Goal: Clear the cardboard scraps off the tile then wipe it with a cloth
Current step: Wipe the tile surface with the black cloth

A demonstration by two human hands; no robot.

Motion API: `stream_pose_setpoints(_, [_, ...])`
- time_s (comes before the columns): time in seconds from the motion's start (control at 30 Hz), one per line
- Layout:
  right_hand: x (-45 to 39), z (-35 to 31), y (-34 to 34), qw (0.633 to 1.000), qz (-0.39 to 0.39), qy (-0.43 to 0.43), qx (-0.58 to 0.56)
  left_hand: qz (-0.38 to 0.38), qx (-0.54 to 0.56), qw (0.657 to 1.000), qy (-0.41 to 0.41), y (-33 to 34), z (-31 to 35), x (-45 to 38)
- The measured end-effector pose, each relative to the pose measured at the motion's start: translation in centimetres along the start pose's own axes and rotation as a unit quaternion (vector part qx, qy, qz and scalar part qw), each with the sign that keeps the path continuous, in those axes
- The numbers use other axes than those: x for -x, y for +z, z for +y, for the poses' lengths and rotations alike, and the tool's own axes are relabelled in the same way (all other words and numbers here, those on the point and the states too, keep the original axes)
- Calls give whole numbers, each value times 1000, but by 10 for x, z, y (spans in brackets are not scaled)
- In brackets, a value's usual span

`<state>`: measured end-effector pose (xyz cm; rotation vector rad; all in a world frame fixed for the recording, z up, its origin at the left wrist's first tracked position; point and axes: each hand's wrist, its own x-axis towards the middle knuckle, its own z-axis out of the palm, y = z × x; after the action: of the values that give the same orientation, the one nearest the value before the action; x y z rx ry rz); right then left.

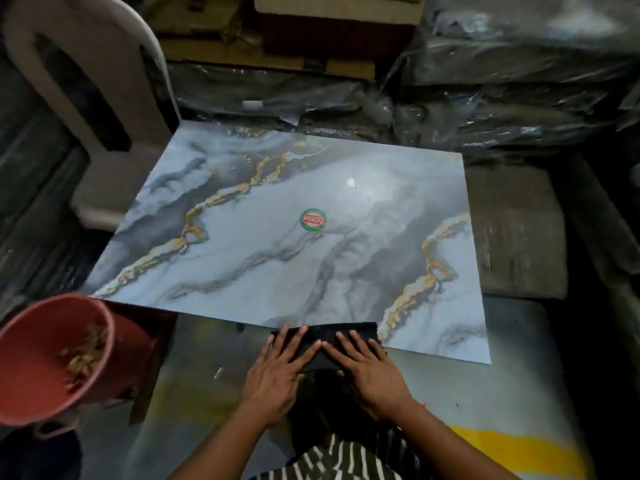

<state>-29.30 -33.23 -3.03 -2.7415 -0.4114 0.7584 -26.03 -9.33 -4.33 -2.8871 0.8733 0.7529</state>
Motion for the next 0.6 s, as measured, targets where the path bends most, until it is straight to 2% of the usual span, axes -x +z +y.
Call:
stream_pose_setpoints(0.17, [-50, -32, -44, 998, 13, -61, -7, 44, 45, 997, -34, -28, -57, 1])
stream_pose_setpoints(0.23, [-74, -40, -60, 997, 16, -72, -1, 62, 31, 996, -49, -44, -84, -7])
stream_pose_setpoints(0.43, [-156, -60, -121, 991, 52, -123, -16, 21, 11, 992, -121, -112, -148, -27])
stream_pose_setpoints(0.5, [-181, -68, -139, 988, 64, -137, -17, 27, -14, 986, -161, -129, -165, -38])
stream_pose_setpoints(0.6, [-217, -79, -168, 987, 49, -151, -24, 39, 9, 977, -208, -144, -193, -52])
